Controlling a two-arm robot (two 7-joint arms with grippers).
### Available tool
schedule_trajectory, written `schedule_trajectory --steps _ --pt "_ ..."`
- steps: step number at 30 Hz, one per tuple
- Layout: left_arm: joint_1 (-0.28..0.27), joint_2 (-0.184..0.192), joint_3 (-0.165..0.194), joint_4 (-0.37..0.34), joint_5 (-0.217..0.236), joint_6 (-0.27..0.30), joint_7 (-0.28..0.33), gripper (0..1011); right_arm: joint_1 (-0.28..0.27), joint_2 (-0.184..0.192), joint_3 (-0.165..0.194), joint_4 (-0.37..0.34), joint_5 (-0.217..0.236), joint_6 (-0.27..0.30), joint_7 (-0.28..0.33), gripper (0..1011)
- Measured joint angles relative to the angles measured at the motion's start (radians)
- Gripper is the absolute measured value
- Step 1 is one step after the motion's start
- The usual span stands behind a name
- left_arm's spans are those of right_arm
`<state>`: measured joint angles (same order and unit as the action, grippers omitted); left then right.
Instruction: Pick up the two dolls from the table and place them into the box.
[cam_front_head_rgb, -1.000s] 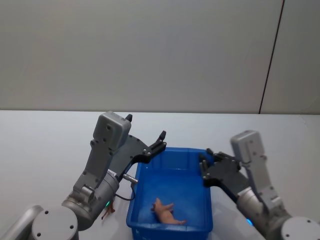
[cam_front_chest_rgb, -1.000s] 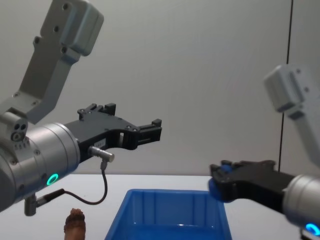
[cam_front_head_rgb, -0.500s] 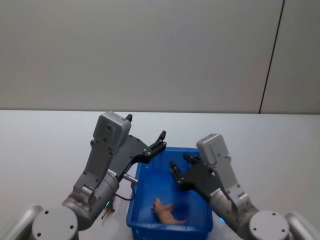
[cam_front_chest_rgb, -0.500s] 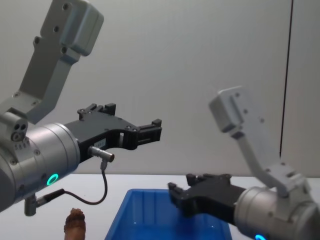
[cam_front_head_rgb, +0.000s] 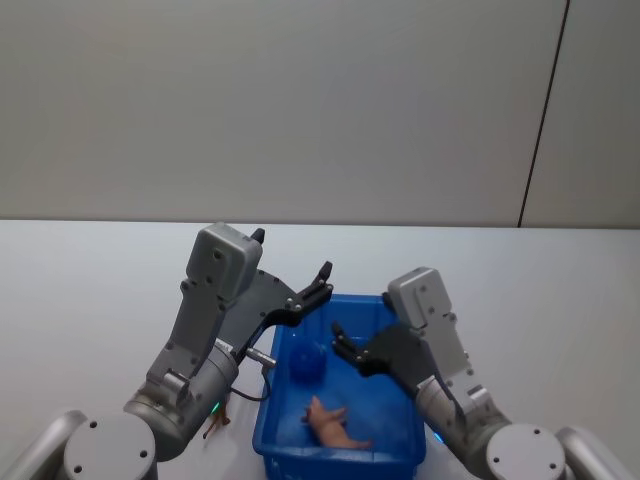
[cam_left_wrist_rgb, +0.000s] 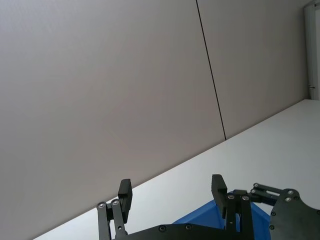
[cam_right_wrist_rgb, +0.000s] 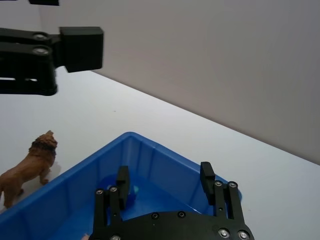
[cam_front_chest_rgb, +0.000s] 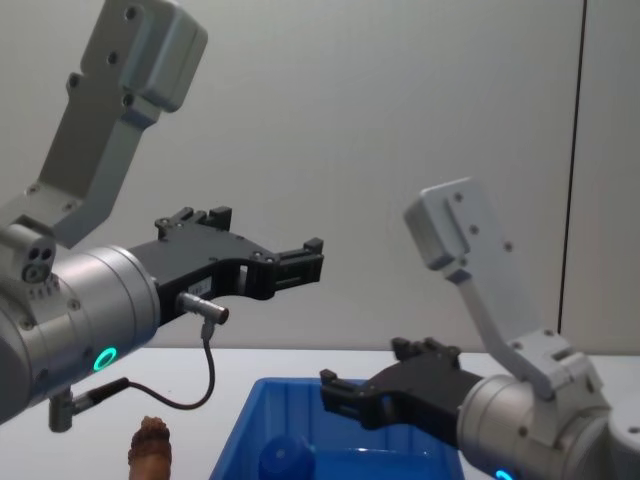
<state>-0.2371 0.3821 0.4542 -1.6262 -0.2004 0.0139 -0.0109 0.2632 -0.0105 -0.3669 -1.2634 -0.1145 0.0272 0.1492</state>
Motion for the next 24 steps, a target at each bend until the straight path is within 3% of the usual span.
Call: schedule_trajectory --steps 7,24 --pt "0.0 0.0 0.0 0.0 0.0 0.0 0.0 1001 -0.031 0.017 0.011 -0.044 0.005 0.009 -0.064 1001" --pt "0.0 0.0 0.0 0.0 0.0 0.0 0.0 1001 -0.158 0.104 0.072 -0.211 0.069 0.039 -0.219 1001"
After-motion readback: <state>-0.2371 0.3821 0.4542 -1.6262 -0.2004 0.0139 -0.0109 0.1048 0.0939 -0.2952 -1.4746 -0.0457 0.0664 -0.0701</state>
